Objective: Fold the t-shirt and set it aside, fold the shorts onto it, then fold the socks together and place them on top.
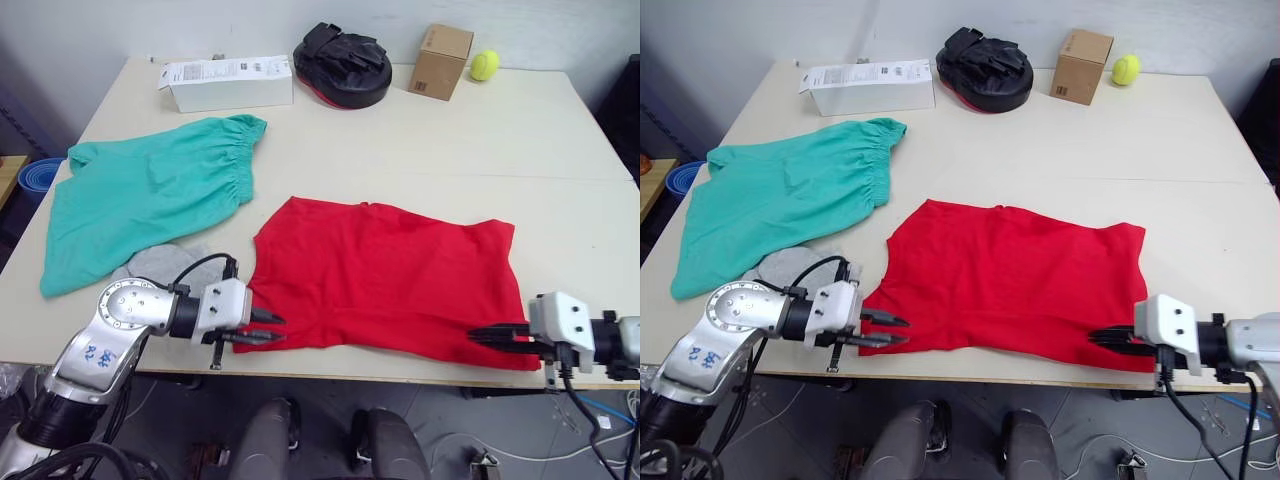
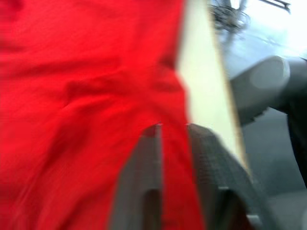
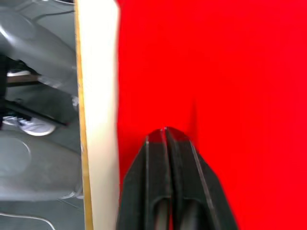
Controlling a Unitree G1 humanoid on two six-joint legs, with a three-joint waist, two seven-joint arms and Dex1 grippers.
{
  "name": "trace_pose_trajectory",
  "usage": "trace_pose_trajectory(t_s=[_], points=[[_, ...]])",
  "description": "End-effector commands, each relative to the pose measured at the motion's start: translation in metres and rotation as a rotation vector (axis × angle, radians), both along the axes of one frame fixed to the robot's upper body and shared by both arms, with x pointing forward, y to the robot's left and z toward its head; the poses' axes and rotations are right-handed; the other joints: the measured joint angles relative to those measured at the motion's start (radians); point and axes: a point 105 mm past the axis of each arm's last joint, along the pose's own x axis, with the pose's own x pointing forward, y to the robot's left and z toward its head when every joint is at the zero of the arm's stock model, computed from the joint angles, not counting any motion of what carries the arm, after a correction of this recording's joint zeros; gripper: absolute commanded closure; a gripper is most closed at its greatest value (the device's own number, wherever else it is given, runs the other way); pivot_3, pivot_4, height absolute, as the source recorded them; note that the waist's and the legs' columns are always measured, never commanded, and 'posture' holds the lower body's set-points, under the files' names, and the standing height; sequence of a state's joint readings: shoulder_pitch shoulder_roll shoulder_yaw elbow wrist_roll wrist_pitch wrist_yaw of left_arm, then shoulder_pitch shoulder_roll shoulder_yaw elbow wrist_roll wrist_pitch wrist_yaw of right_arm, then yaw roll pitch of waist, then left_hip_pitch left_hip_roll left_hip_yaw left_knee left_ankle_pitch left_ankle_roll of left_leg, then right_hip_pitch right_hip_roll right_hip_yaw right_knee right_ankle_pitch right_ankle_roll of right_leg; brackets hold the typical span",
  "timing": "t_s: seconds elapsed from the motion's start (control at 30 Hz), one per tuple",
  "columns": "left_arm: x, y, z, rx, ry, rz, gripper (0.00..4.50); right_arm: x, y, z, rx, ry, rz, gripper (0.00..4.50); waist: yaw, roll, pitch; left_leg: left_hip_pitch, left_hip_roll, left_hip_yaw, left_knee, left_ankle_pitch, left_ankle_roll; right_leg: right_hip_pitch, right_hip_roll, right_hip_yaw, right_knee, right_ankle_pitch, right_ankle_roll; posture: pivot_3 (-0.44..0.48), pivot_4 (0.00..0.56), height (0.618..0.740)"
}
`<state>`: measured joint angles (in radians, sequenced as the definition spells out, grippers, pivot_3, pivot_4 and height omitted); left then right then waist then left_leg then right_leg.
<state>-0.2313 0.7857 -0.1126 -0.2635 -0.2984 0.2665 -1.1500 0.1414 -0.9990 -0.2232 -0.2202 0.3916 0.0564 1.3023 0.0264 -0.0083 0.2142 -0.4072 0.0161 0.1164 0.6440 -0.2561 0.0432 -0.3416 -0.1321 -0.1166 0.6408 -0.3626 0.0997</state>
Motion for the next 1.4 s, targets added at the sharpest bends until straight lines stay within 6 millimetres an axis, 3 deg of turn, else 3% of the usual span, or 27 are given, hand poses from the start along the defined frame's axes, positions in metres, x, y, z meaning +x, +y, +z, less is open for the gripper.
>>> trace_pose_trajectory(t_s=[0.03, 0.27, 0.63, 0.8, 0.9, 1.03, 1.17, 1.27, 1.4], points=[[0.005, -0.001, -0.027, 0.09, 0.013, 0.006, 4.46, 0.005, -0.001, -0.012, -0.021, 0.009, -0.009, 4.5, -0.002, 0.0, 0.0, 0.0, 0.0, 0.0, 0.0, 0.0, 0.0, 0.0, 0.0, 0.0, -0.001, 0.0, 0.0, 0.0, 0.15, 0.74], [0.014, 0.002, -0.059, 0.193, -0.03, 0.015, 4.46, 0.019, -0.019, -0.032, -0.085, 0.016, -0.12, 4.5, 0.0, 0.005, -0.004, 0.001, 0.0, 0.001, 0.001, -0.001, 0.001, 0.001, 0.0, 0.0, -0.001, 0.0, 0.001, 0.0, 0.15, 0.74], [0.012, 0.015, -0.068, 0.224, -0.049, 0.017, 4.46, 0.043, -0.097, -0.002, -0.121, -0.017, -0.345, 4.5, -0.006, 0.011, -0.016, 0.003, 0.0, 0.002, 0.0, -0.003, -0.002, 0.003, -0.001, 0.001, -0.004, 0.001, 0.001, 0.0, 0.15, 0.74], [0.013, 0.017, -0.065, 0.222, -0.055, 0.018, 4.46, 0.049, -0.114, 0.001, -0.144, -0.032, -0.378, 4.5, -0.006, 0.013, -0.017, 0.003, 0.0, 0.002, 0.0, -0.001, 0.001, 0.003, 0.0, 0.001, -0.003, 0.001, 0.001, 0.0, 0.15, 0.74], [0.014, 0.015, -0.061, 0.207, -0.064, 0.02, 4.46, 0.051, -0.106, 0.014, -0.094, -0.061, -0.353, 4.5, -0.007, 0.013, -0.017, 0.003, 0.0, 0.002, 0.0, -0.001, 0.002, 0.003, 0.0, 0.001, -0.003, 0.001, 0.001, 0.0, 0.15, 0.74], [0.013, 0.01, -0.042, 0.133, -0.075, 0.027, 4.46, 0.04, -0.071, 0.036, -0.028, -0.1, -0.245, 4.5, -0.007, 0.015, -0.017, 0.003, 0.0, 0.002, -0.001, -0.001, 0.002, 0.002, -0.001, 0.001, -0.003, 0.001, 0.001, 0.0, 0.15, 0.74], [0.009, 0.007, -0.021, 0.053, -0.059, 0.037, 4.46, 0.022, -0.042, 0.039, -0.032, -0.132, -0.157, 4.5, -0.005, 0.013, -0.016, 0.002, 0.001, 0.001, -0.003, -0.002, 0.001, 0.001, 0.0, 0.0, -0.003, 0.001, 0.001, 0.0, 0.15, 0.74], [-0.004, 0.008, -0.002, 0.003, -0.038, 0.016, 3.93, 0.001, -0.024, 0.03, -0.067, -0.138, -0.075, 4.33, -0.005, 0.009, -0.014, 0.001, 0.0, 0.001, -0.007, -0.001, 0.0, -0.001, 0.0, 0.0, -0.004, 0.001, 0.001, 0.0, 0.15, 0.74], [-0.02, 0.013, -0.003, 0.06, -0.07, -0.023, 2.74, -0.014, -0.031, 0.014, -0.141, -0.152, -0.046, 3.22, -0.003, 0.009, -0.014, 0.002, 0.0, 0.001, -0.013, 0.0, -0.001, 0.0, 0.001, -0.001, -0.011, 0.001, 0.001, 0.0, 0.15, 0.74]])
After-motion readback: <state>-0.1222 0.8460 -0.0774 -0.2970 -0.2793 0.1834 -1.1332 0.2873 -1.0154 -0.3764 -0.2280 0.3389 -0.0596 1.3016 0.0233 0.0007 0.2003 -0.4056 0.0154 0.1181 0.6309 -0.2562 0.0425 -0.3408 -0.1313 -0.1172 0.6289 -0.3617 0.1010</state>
